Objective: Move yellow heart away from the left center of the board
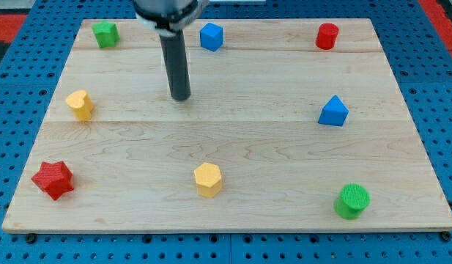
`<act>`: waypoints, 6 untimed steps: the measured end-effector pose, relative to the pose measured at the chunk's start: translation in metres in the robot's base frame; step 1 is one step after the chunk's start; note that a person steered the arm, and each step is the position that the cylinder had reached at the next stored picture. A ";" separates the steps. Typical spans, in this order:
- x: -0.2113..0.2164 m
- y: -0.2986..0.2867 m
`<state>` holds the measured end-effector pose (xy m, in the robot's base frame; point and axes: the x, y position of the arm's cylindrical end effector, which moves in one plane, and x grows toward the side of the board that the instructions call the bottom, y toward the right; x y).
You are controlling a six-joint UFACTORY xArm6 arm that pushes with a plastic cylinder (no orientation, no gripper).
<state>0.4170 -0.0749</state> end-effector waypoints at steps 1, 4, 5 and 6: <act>0.046 -0.013; 0.018 -0.177; -0.011 -0.150; -0.032 -0.121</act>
